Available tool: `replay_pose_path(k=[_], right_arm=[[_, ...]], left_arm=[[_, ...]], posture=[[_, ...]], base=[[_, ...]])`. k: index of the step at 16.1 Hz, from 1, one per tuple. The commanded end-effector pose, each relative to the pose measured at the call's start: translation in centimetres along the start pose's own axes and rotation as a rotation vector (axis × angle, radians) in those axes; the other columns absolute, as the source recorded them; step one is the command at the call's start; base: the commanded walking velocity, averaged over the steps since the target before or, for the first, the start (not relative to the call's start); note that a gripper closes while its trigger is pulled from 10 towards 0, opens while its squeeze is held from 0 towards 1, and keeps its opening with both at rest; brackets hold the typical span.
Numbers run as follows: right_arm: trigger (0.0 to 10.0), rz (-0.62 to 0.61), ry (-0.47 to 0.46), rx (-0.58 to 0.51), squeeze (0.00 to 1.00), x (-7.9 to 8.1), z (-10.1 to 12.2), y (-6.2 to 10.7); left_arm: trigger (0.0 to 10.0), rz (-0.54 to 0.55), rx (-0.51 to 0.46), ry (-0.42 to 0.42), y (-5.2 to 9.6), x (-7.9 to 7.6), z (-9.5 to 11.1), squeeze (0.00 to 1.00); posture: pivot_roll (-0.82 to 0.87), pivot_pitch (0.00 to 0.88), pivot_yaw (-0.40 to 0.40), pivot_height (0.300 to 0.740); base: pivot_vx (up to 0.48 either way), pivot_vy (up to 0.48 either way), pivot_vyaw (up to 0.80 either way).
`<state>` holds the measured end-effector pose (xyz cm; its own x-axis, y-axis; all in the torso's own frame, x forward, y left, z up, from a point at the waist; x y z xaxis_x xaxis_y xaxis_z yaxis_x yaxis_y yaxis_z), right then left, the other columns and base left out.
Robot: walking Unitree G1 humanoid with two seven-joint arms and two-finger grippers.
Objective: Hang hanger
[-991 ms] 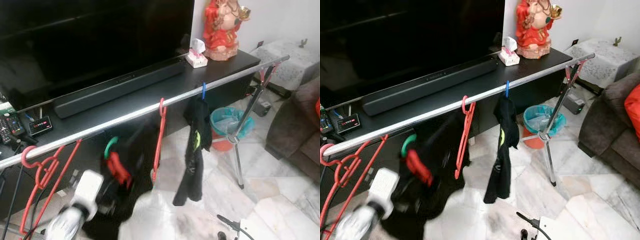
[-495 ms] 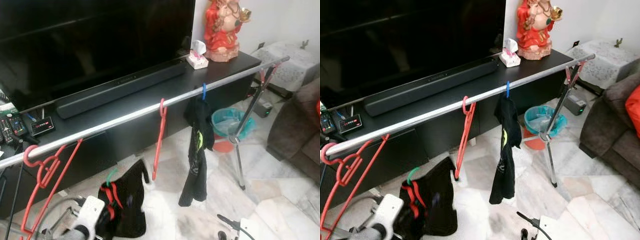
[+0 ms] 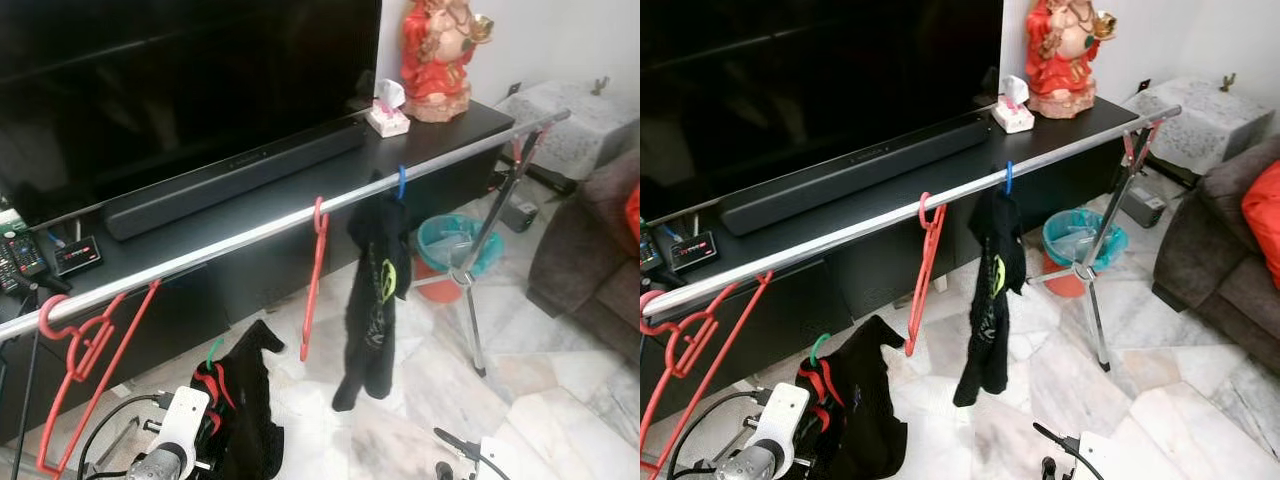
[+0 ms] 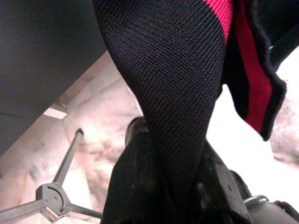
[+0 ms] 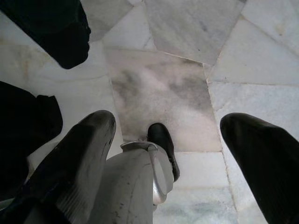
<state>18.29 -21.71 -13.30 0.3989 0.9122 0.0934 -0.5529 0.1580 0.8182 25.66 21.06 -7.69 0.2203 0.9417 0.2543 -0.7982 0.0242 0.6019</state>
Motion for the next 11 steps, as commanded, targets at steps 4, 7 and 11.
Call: replay_pose_path(k=[4,7,11], right_arm=[[10.0,-0.006,-0.016,0.009,0.0,0.0,-0.6,0.1],[10.0,-0.005,-0.016,0.012,0.0,0.0,-0.7,0.1],[10.0,-0.003,-0.011,0.016,0.0,0.0,-0.8,0.2]], left_arm=[[10.0,0.025,0.098,0.015,0.6,0.5,-2.9,0.0],[10.0,0.027,0.123,0.019,1.0,0.6,-3.9,0.0],[10.0,0.023,0.145,0.023,1.4,0.5,-4.7,0.0]], posture=[[-0.19,0.016,0.09,0.74],[-0.19,0.006,0.09,0.74],[-0.2,0.0,0.089,0.74]], base=[[0.0,-0.092,0.0],[0.0,-0.366,0.0],[0.0,-0.373,0.0]])
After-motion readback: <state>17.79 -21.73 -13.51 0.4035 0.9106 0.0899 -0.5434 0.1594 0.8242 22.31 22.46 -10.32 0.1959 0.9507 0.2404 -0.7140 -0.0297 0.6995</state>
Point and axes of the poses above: a point about 5 cm out from each wrist's last joint towards the gripper, its own y axis pointing back from the gripper into the wrist, its own z axis along the axis of the wrist's last joint, x = y × z, the point moved 5 cm from there along -y, pointing out of the wrist towards the gripper, and after that the axes turned 3 degrees about -y, right-handed, at the moved point
